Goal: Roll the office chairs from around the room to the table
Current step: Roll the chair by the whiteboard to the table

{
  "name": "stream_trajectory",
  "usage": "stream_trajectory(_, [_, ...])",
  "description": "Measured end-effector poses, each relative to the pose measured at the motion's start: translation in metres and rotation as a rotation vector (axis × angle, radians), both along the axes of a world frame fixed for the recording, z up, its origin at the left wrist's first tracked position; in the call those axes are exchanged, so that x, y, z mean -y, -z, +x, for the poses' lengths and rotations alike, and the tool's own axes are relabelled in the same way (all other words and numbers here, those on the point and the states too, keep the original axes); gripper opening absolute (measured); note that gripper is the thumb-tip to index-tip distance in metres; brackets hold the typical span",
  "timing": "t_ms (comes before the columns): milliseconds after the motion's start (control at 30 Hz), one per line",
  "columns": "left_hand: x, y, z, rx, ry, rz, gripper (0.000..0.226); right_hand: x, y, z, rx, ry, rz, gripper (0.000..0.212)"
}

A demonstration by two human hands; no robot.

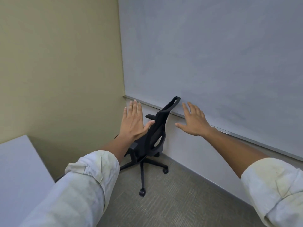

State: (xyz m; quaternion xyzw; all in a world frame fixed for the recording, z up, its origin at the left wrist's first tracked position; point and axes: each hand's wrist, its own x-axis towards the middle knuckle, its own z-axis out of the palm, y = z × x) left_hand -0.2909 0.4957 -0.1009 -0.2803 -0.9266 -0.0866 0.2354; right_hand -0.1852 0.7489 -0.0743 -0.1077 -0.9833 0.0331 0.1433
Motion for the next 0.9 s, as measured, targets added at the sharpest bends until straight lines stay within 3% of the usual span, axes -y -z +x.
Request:
stream_trajectory(367, [-0.117,0.037,-0.101,0.106,0.054,-0.009,0.104,-0.102,0.041,-0.086,0.089,0.055,-0.053,0.096])
stream_trajectory(767, [-0.263,0.054,-0.185,0.224,-0.097,0.073,0.1,-0.256,0.035,-0.218,0.17,-0.128,-0.047,0.095])
stream_trajectory(900, [-0.303,0.058,-0.203,0.267,-0.077,0.09,0.081,-0.29,0.037,-0.26,0.195,-0.173,-0.041,0.095])
